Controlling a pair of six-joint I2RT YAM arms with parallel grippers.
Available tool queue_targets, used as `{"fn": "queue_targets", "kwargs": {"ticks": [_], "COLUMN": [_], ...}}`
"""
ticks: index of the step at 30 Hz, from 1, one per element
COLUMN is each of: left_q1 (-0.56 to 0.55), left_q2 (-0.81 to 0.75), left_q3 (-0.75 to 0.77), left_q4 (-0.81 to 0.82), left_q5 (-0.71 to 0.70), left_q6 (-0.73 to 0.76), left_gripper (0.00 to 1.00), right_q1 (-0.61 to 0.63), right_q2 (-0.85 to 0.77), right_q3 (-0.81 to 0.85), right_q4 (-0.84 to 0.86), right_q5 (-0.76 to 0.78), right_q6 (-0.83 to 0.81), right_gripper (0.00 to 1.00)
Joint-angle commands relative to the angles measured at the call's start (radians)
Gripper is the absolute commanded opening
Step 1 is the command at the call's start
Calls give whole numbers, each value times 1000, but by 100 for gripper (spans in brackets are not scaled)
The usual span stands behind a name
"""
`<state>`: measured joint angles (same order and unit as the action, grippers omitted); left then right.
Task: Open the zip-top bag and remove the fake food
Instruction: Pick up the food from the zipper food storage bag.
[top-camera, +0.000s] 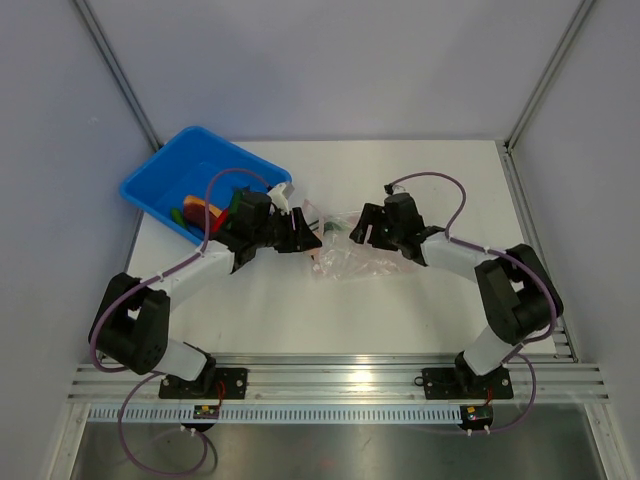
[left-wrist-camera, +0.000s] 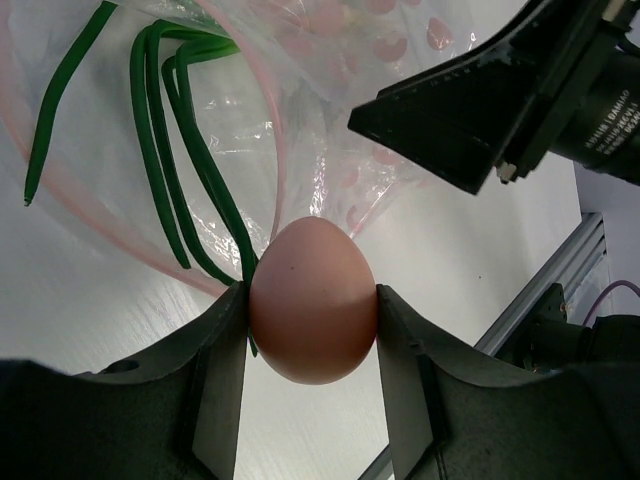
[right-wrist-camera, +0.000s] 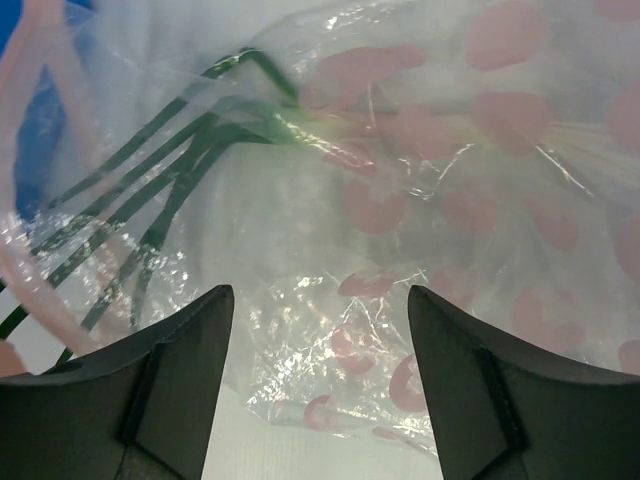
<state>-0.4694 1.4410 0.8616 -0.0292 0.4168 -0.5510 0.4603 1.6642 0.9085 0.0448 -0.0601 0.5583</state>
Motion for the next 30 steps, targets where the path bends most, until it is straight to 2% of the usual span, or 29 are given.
{"fn": "queue_targets", "kwargs": {"ticks": [1,8,14,21,25,30], "left_q1": [2,3,12,15,20,29], "left_q2": [-17,-21,-19,-4,-5,-8], "left_q3": [2,-15,-35,-49,-79,-119], "left_q4": [57,89,138,158,227,294], "left_q5": [10,17,62,48,48,51], "left_q6": [-7,-26,-56,-72,-101,-141], "left_gripper": [46,45,45,46,46,46], "right_q1": [1,9,11,11,9,5], "right_q2": [-70,-124,-66,-46,8,34], "right_q3": [-42,-105,-97,-79,-86,-172], "right_q4": [121,280,383,327,375,643], "right_q5": [-39,-213,-363,-403,-517,-590], "right_q6": [-57,-46,14,77,237,385], "right_gripper": [78,79,79,78,76,77]}}
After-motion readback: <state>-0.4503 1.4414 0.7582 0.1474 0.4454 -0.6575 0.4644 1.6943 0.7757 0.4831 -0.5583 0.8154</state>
